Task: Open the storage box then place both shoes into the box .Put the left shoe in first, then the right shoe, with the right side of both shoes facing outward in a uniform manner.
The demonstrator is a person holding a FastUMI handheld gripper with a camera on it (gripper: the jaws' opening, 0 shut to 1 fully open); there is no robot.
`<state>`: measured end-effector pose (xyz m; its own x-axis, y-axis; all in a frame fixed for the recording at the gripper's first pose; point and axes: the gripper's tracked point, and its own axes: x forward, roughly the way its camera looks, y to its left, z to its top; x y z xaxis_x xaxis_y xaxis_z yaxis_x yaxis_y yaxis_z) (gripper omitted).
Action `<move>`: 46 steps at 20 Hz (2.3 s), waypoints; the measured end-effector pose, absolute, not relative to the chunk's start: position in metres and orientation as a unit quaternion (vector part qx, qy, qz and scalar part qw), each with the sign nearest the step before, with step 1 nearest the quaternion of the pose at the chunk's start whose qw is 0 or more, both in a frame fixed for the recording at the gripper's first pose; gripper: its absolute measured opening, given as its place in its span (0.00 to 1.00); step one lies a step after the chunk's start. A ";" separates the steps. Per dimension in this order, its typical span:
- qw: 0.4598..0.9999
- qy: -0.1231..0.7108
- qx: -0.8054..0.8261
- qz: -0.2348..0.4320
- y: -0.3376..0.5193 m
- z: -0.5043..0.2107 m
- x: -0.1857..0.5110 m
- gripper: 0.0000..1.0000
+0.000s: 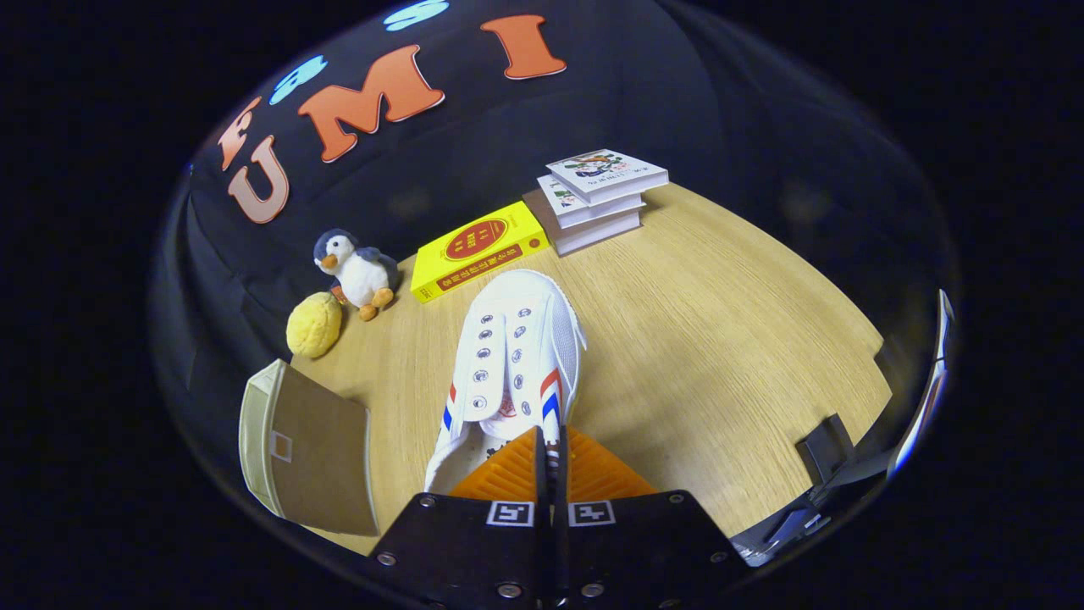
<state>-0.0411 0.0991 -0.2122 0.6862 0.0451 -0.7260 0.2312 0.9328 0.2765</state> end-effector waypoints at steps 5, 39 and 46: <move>0.907 0.380 0.176 -0.035 0.178 -0.169 -0.050 0.01; 0.930 0.361 0.056 0.042 0.430 -0.131 -0.055 0.49; 0.950 0.306 0.053 0.024 0.386 -0.075 -0.038 0.93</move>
<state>-0.0381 0.3858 -0.0749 0.8120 0.0770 -0.5786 -0.0124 0.9933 0.1147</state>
